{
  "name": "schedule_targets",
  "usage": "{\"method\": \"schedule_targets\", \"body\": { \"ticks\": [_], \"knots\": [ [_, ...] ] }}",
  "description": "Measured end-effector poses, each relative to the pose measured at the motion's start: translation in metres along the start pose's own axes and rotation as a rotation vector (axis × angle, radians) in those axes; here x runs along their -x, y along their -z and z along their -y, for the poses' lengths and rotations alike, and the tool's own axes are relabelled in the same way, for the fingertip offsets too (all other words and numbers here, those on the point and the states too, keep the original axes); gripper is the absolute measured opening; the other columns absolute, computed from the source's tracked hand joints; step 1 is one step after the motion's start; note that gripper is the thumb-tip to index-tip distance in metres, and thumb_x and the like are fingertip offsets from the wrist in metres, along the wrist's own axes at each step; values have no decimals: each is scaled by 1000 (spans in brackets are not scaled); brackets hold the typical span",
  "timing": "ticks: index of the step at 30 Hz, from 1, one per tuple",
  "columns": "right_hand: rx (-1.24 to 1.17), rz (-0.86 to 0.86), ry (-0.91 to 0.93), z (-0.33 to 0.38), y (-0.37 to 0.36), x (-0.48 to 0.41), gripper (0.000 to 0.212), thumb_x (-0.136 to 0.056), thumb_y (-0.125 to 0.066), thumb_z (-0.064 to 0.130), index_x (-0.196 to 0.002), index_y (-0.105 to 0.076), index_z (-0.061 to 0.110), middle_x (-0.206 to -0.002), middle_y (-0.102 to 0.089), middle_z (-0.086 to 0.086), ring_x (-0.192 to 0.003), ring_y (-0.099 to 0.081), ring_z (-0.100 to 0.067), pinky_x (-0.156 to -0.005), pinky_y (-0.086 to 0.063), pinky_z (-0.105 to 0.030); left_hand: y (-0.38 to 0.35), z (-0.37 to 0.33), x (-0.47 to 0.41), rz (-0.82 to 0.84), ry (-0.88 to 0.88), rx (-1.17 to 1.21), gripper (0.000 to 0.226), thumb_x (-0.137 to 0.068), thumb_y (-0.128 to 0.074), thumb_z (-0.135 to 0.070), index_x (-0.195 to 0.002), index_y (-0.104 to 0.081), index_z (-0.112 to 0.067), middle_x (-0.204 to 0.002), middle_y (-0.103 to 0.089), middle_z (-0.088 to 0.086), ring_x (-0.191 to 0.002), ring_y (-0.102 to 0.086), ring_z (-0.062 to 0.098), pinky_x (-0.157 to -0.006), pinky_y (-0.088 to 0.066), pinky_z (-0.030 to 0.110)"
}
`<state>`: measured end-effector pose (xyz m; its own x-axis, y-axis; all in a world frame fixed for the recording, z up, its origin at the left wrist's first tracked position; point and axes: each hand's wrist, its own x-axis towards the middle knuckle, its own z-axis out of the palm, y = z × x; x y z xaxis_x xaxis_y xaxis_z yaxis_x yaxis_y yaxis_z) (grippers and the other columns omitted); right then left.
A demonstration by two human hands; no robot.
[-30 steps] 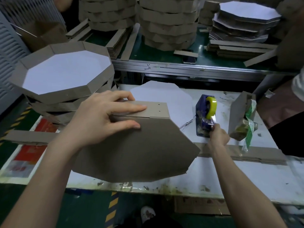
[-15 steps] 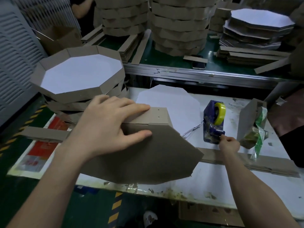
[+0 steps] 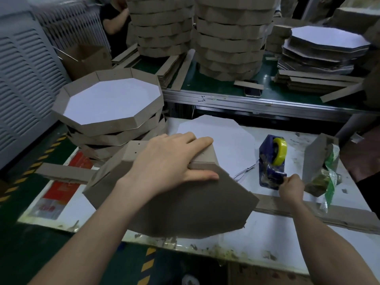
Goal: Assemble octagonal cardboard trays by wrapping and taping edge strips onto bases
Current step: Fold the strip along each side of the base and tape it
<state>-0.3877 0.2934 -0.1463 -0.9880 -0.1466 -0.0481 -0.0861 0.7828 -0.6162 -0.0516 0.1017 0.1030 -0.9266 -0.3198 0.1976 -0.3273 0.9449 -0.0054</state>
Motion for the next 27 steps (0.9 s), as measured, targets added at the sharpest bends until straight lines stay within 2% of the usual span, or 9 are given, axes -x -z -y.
{"method": "schedule_targets", "body": {
  "ticks": [3,6,10,15,19,22,24,27],
  "knots": [
    [18,0,1,2,1,1,4,-94,-49,-4,-93,-48,-8,-105,-58,-38,-99,-56,-50,-71,-37,-39,1,1,-1,7,-2,2,88,-71,-18,-87,-140,-42,-38,-109,-59,-13,-98,-58,15,-65,-28,27],
    [-13,-22,-34,3,-1,3,12,-95,-49,-3,-99,-51,-14,-108,-58,-39,-101,-56,-51,-73,-38,-40,0,2,-1,12,7,8,87,-72,-20,-87,-140,-42,-39,-109,-59,-13,-95,-57,15,-63,-28,27],
    [-72,-23,-62,0,0,6,7,-95,-47,-4,-95,-49,-10,-106,-59,-37,-100,-56,-47,-73,-35,-36,-2,3,-3,19,8,10,85,-72,-21,-87,-141,-40,-40,-110,-57,-14,-97,-56,13,-63,-28,27],
    [-126,-28,-91,-4,1,4,20,-99,-45,4,-103,-52,-14,-109,-60,-37,-104,-57,-47,-80,-41,-42,-2,3,-7,20,-2,-1,85,-72,-19,-87,-141,-38,-42,-110,-57,-14,-98,-56,13,-63,-30,27],
    [-170,-23,-147,-1,2,7,21,-99,-45,3,-107,-52,-15,-112,-59,-36,-105,-56,-46,-78,-39,-39,-2,3,-10,17,-6,8,85,-72,-19,-87,-141,-39,-42,-109,-57,-14,-97,-57,13,-61,-29,28],
    [-235,-31,-188,2,2,5,22,-98,-47,3,-108,-53,-15,-112,-60,-34,-106,-57,-46,-83,-44,-43,-3,5,-9,14,-5,6,86,-71,-18,-88,-141,-38,-43,-113,-57,-15,-99,-57,13,-62,-31,27],
    [-318,-50,-224,0,0,9,23,-99,-50,8,-104,-57,-13,-102,-61,-28,-99,-58,-39,-84,-44,-43,-3,6,-8,9,9,23,85,-71,-19,-88,-140,-38,-44,-114,-57,-15,-99,-57,13,-63,-32,27],
    [-591,-62,-304,1,-5,23,24,-96,-57,15,-76,-57,2,-82,-55,-15,-82,-50,-25,-75,-41,-36,-3,6,-9,10,15,32,83,-71,-21,-88,-139,-39,-44,-113,-57,-15,-100,-57,12,-65,-34,27]
  ]
}}
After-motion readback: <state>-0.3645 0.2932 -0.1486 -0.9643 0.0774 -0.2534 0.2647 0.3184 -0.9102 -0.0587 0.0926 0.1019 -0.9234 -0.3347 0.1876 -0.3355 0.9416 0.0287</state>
